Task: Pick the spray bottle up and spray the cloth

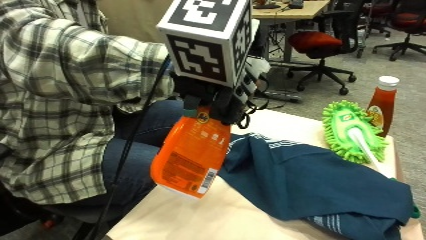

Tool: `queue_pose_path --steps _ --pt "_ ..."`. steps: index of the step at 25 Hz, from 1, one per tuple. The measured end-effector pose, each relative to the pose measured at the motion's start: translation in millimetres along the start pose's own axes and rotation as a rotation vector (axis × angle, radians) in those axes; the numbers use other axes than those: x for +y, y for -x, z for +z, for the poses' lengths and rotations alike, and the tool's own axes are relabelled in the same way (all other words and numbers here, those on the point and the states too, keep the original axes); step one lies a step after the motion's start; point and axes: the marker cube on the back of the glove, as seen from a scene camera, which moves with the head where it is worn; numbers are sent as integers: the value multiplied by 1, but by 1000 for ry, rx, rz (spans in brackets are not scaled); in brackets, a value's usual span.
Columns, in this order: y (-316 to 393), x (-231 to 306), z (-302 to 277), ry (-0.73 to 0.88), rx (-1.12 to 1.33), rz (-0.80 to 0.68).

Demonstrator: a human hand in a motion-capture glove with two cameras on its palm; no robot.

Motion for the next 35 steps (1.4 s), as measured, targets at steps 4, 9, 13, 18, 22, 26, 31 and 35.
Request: queue_pose_path --steps 4,9,13,18,22,26,31,35 --pt "3 -6 14 58 127 30" --pt "2 -9 43 188 309 69" --pt "4 -9 64 242 431 95" --pt "9 -5 84 239 628 83" --pt "12 1 95 238 742 63" --pt "15 6 105 251 816 42" --pt "18 12 118 259 899 20" --pt "24 18 127 274 922 -23"
